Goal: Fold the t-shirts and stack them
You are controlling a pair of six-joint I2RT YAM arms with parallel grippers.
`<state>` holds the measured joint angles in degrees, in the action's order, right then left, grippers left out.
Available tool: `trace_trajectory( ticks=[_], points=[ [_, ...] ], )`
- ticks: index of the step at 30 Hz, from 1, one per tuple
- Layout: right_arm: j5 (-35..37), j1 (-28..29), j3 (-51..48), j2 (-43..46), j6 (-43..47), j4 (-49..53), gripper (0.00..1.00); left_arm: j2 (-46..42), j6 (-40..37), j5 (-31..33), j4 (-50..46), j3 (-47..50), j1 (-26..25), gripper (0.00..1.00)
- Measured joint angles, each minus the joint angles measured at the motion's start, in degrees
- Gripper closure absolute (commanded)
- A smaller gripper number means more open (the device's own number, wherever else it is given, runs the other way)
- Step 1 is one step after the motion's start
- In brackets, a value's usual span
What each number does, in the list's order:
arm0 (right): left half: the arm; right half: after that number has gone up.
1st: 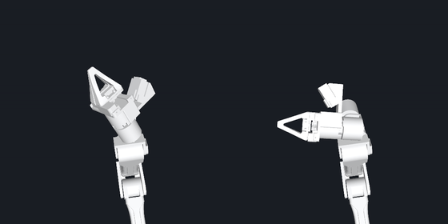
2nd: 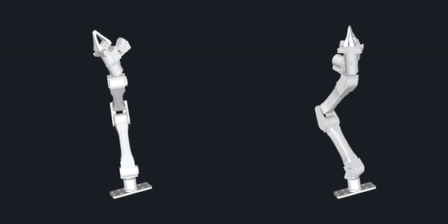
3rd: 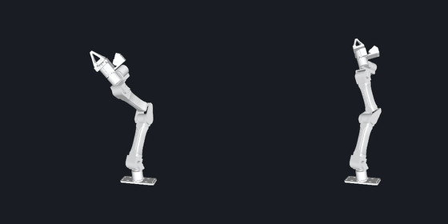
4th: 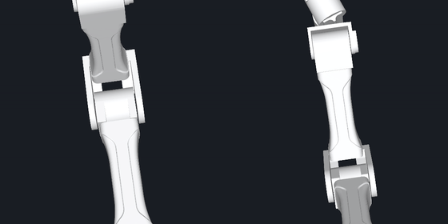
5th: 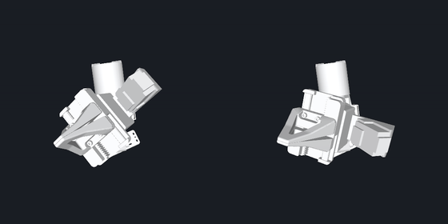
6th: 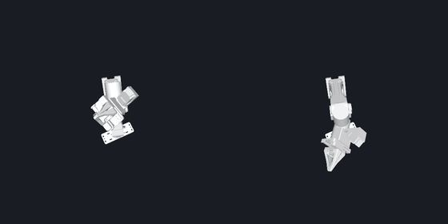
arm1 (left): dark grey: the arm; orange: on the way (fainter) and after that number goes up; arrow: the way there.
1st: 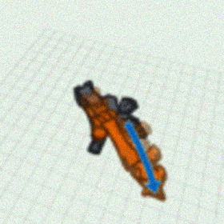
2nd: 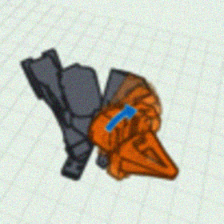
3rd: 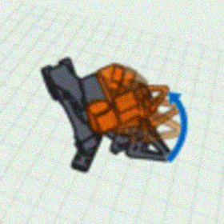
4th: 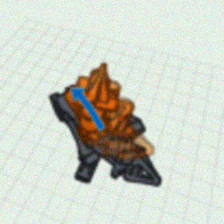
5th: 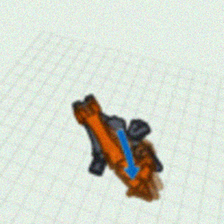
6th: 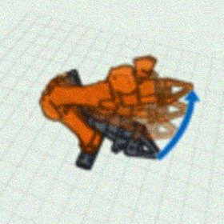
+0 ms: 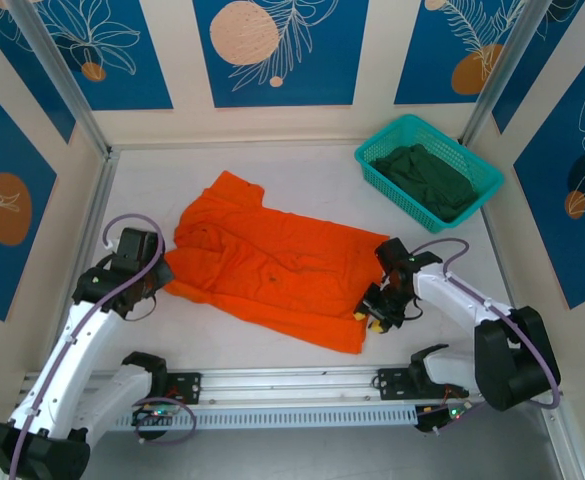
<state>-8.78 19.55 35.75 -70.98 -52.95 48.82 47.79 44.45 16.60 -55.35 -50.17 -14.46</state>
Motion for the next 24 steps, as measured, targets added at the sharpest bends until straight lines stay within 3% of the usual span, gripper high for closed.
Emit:
trace_trajectory(
  ticks=[5,24],
  points=[
    [1.1,1.1,0.2,-2.8,0.5,-1.3,0.64,0.7,-0.7,-0.6,0.9,0.0,0.0,1.00],
    [3.0,4.2,3.7,-6.0,2.8,-2.2,0.99,1.2,-3.1,-1.0,2.4,-0.2,0.0,1.00]
  ],
)
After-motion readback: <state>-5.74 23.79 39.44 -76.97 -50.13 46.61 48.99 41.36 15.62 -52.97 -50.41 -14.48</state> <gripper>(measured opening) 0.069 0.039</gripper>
